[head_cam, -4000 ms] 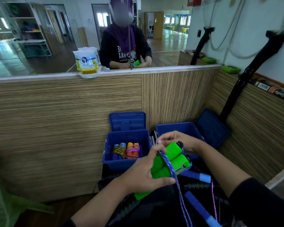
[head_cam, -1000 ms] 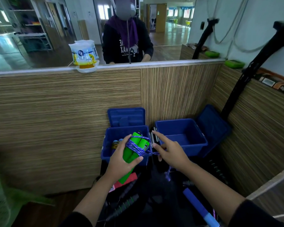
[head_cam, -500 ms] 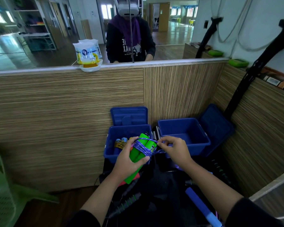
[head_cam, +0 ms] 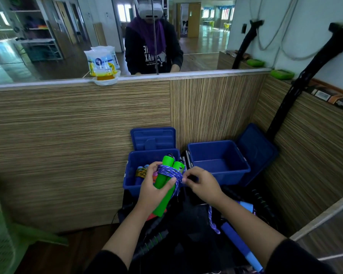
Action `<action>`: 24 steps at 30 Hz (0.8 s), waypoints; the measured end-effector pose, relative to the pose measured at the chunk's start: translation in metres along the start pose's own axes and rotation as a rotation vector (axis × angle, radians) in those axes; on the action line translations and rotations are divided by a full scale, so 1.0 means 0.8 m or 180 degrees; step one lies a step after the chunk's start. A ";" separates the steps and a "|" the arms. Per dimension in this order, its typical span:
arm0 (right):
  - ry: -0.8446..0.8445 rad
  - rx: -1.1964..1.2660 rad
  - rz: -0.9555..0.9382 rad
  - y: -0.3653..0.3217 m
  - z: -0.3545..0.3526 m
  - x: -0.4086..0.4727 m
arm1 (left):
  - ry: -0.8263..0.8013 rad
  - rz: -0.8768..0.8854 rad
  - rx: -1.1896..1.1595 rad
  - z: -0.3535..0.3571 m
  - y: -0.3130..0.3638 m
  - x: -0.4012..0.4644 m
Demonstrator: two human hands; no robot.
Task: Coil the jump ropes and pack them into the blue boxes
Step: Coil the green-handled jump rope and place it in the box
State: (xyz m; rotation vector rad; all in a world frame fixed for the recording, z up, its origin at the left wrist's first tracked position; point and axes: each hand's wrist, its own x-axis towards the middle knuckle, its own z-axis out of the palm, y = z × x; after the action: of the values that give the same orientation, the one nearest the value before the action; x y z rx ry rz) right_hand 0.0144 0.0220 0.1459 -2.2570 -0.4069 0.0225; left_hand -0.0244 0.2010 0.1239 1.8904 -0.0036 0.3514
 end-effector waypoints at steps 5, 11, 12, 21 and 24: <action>-0.0697 -0.0353 0.0218 -0.002 -0.040 0.001 | -0.0107 -0.0117 0.0349 -0.022 -0.015 0.004; -0.1648 -0.1348 -0.0237 -0.031 -0.077 0.003 | -0.0436 -0.0193 0.0648 -0.037 -0.030 0.001; -0.1725 -0.1356 -0.0301 -0.039 -0.081 0.000 | -0.0379 -0.0192 0.0647 -0.042 -0.034 0.002; -0.1813 -0.1322 -0.1042 -0.086 -0.067 -0.003 | -0.1102 0.0245 0.1338 -0.036 -0.027 -0.018; -0.1578 -0.0960 -0.1130 -0.077 -0.072 0.025 | -0.1372 0.0532 0.1177 -0.025 -0.002 -0.036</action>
State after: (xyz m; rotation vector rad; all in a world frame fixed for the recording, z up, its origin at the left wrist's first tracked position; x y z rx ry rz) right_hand 0.0243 0.0232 0.2322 -2.4263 -1.1352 0.3625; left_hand -0.0567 0.2151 0.1211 2.3076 -0.4126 0.0498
